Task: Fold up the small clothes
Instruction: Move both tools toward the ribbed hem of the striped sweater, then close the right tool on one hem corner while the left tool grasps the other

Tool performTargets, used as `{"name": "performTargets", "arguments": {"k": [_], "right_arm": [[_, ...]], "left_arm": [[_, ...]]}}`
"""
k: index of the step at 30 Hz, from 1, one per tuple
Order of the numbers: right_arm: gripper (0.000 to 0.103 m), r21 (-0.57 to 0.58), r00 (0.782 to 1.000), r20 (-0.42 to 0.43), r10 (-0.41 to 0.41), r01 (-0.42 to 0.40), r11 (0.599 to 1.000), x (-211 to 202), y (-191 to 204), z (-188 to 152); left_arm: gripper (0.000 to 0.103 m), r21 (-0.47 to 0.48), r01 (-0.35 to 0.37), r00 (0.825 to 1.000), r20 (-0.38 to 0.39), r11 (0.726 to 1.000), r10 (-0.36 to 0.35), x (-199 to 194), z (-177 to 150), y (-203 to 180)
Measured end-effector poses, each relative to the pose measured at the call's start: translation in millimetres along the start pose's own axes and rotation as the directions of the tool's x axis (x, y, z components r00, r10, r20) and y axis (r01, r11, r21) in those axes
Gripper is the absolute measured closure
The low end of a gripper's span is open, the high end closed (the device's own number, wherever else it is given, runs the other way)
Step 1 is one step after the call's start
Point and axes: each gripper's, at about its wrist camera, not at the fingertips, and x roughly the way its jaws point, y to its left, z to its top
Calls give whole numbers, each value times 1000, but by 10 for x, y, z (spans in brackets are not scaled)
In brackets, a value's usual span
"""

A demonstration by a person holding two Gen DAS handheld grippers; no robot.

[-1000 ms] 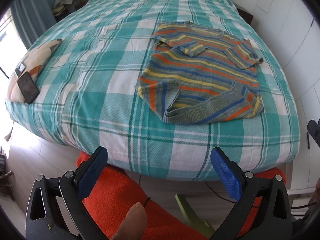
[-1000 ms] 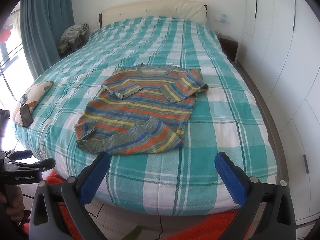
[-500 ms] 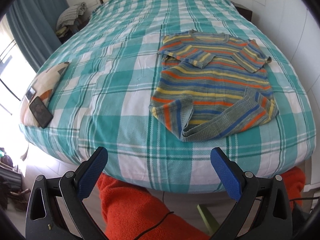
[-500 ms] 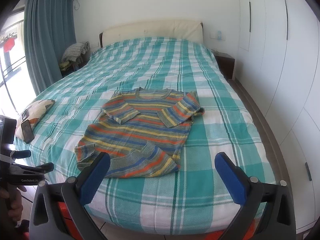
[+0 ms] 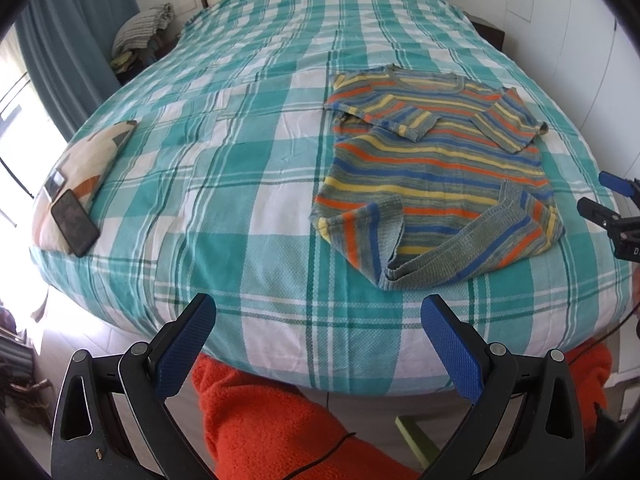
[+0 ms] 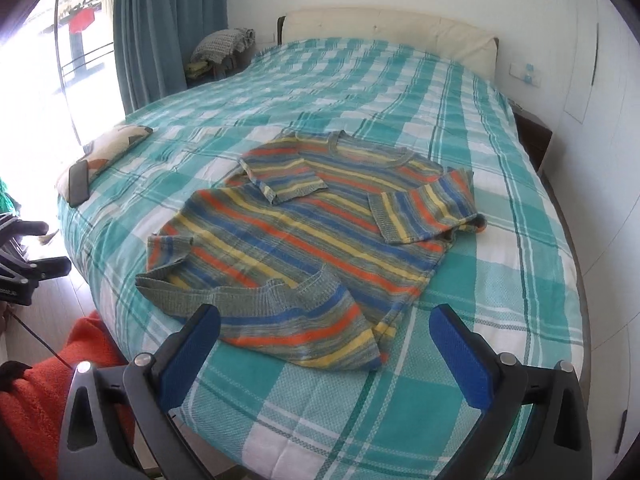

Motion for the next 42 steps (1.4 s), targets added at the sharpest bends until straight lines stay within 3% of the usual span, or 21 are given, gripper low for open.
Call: {"name": "performTargets", "arguments": {"k": [2, 3, 7, 8, 9, 11, 15, 17, 19, 20, 23, 24, 27, 30, 32, 35, 36, 37, 39, 40, 42], "right_arm": [[9, 9, 996, -77, 47, -47, 999, 379, -139, 102], [26, 11, 990, -114, 80, -79, 997, 569, -187, 138], [64, -34, 955, -268, 129, -143, 989, 1231, -168, 170], [95, -34, 940, -302, 157, -175, 984, 1332, -139, 150], [99, -30, 929, -320, 187, -207, 978, 1359, -114, 122], [99, -59, 924, -287, 252, -280, 958, 1102, 11, 92], [99, -200, 886, -273, 374, -432, 879, 196, 236, -271], [99, -240, 891, -302, 341, -417, 877, -81, 227, -583], [97, -210, 906, -308, 291, -363, 908, -177, 78, -864], [91, -155, 915, -298, 272, -327, 932, -183, -47, -965], [44, 76, 938, -246, 246, -235, 969, -164, -421, -1184], [38, 157, 946, -209, 247, -217, 963, -154, -514, -1214], [38, 370, 936, -113, 334, -272, 888, -115, -675, -1271], [38, 537, 899, -73, 431, -329, 777, 104, -719, -1339], [38, 588, 890, -50, 452, -340, 734, 234, -718, -1391], [38, 620, 870, -15, 493, -379, 687, 392, -627, -1430], [38, 625, 855, 10, 519, -410, 664, 425, -594, -1437], [39, 625, 841, 26, 541, -436, 648, 445, -551, -1426], [52, 609, 832, 25, 555, -452, 651, 439, -487, -1395], [63, 598, 831, 14, 556, -453, 662, 407, -461, -1374], [75, 566, 835, -6, 550, -451, 690, 300, -444, -1352]], "left_arm": [[1, -25, 4, 1000, -3, 1000, -4, -1, -47, 76], [1, -39, 10, 1000, -6, 999, -10, -1, -74, 108], [1, -79, 31, 999, -30, 996, -34, 60, -183, 224], [1, -85, 32, 998, -42, 996, -36, 85, -207, 251], [1, -90, 29, 998, -51, 995, -34, 97, -237, 290], [1, -102, 15, 999, -46, 995, -20, 83, -295, 395], [1, -137, 9, 1000, -24, 991, -13, 76, -433, 635], [1, -151, 30, 999, -22, 988, -34, 149, -440, 680], [1, -156, 66, 997, -35, 986, -72, 273, -385, 658], [1, -160, 97, 994, -35, 982, -104, 335, -333, 635], [1, -175, 181, 982, -22, 968, -188, 508, -108, 532], [1, -167, 199, 979, -18, 966, -205, 571, -10, 484], [1, -66, 226, 974, -1, 972, -227, 792, 271, 251], [1, 123, 228, 972, 26, 966, -233, 1021, 480, -73], [1, 242, 218, 973, 25, 945, -231, 1196, 561, -291], [2, 334, 260, 965, -65, 906, -253, 1493, 565, -511], [12, 350, 300, 954, -99, 887, -284, 1541, 530, -550], [41, 363, 341, 940, -127, 867, -317, 1543, 475, -563], [72, 376, 417, 909, -159, 827, -385, 1407, 348, -494], [84, 381, 452, 892, -171, 807, -419, 1300, 275, -415], [90, 383, 507, 862, -200, 772, -467, 1079, 89, -202]]}}
